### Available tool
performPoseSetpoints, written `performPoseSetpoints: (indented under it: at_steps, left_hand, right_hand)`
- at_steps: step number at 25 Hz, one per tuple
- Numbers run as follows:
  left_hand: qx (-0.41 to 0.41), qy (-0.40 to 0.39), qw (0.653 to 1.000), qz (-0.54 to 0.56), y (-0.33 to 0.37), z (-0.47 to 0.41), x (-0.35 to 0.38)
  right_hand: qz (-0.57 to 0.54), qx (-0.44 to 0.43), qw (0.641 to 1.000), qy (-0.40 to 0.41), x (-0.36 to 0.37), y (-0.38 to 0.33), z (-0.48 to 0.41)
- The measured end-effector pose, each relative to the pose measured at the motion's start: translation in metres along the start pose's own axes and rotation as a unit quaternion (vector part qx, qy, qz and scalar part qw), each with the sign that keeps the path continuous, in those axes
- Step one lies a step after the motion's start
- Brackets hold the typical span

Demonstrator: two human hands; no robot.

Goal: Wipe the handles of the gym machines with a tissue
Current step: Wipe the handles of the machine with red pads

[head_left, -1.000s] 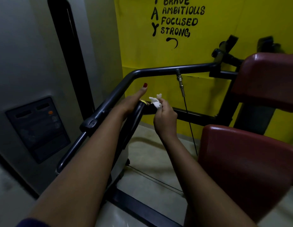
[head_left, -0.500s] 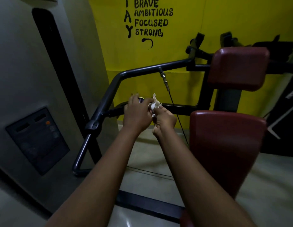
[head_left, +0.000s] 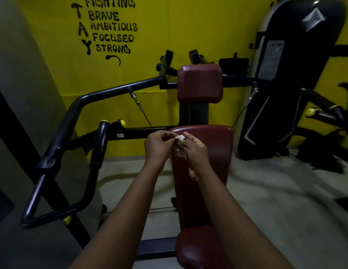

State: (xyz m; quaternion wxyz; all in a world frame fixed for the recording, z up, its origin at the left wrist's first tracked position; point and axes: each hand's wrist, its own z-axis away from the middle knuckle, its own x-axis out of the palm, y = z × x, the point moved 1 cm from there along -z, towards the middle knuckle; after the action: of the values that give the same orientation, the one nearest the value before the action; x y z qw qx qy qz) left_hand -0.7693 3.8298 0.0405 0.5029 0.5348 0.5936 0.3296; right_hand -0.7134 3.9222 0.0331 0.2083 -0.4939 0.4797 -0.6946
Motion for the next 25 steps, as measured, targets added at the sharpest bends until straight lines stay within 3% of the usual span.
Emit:
performPoseSetpoints:
  at_steps: [5, 14, 20, 25]
  left_hand:
    - [-0.005, -0.032, 0.999, 0.038, 0.029, 0.043, 0.093]
    - [-0.084, -0.119, 0.967, 0.210, 0.093, 0.154, 0.253]
    - [-0.082, -0.123, 0.960, 0.236, 0.127, 0.182, 0.308]
    - [-0.067, -0.122, 0.955, 0.263, 0.145, 0.156, 0.347]
  right_hand:
    - [0.126, -0.071, 0.989, 0.042, -0.099, -0.048, 0.031]
    - [0.160, -0.135, 0.974, 0.090, -0.271, -0.142, 0.088]
    - [0.118, -0.132, 0.980, 0.090, -0.327, -0.183, 0.094]
    - [0.128, -0.157, 0.976, 0.080, -0.348, -0.210, 0.058]
